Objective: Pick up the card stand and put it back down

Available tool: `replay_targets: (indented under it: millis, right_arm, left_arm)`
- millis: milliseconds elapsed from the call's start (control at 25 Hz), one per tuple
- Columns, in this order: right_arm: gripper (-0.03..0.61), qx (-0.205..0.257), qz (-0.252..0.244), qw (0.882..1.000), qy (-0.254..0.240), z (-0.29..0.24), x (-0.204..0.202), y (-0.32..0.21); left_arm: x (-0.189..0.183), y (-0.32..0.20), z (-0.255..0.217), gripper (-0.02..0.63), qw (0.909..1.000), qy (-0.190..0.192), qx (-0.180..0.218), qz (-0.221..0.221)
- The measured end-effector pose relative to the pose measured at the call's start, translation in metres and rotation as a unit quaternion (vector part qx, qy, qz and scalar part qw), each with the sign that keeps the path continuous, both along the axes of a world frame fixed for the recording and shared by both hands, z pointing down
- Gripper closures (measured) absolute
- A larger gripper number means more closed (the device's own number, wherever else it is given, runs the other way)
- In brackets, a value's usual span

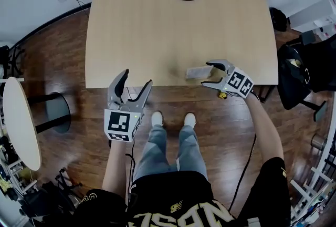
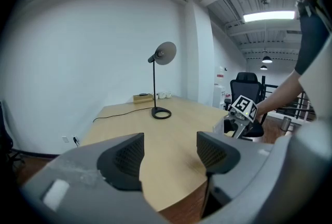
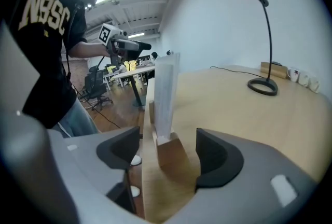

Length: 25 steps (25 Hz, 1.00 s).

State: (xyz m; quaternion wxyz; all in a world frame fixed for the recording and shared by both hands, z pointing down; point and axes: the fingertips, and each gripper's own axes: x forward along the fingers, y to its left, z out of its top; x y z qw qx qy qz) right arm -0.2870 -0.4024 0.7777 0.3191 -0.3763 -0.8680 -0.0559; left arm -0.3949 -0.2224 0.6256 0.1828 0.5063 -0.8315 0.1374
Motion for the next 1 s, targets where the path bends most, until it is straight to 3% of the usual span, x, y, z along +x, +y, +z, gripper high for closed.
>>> replay_targets:
  millis: [200,360,520,840,1000]
  right_arm:
    - [0.244,0.045,-0.043,0.998,0.019,0.022,-0.011,0.023]
    - [0.363,0.087,-0.068,0.993,0.027,0.033,-0.013,0.036]
    - [0.388,0.093,-0.072,0.993,0.023,0.028,-0.013,0.039]
    - [0.393,0.07,-0.032,0.997,-0.013,-0.031,-0.023,0.055]
    - [0.393,0.067,0.037,0.996,-0.054,-0.096,-0.037,0.059]
  left_arm:
    - [-0.009,0.012,-0.005,0.278,0.9999,0.0,0.004,-0.014]
    - [-0.015,0.024,-0.007,0.278,0.9998,0.001,0.007,-0.021]
    - [-0.015,0.024,-0.01,0.278,0.9997,0.002,0.013,-0.022]
    - [-0.009,0.023,-0.033,0.278,0.9992,-0.006,0.036,-0.017]
    - [-0.009,0.025,-0.061,0.278,0.9979,-0.021,0.059,-0.016]
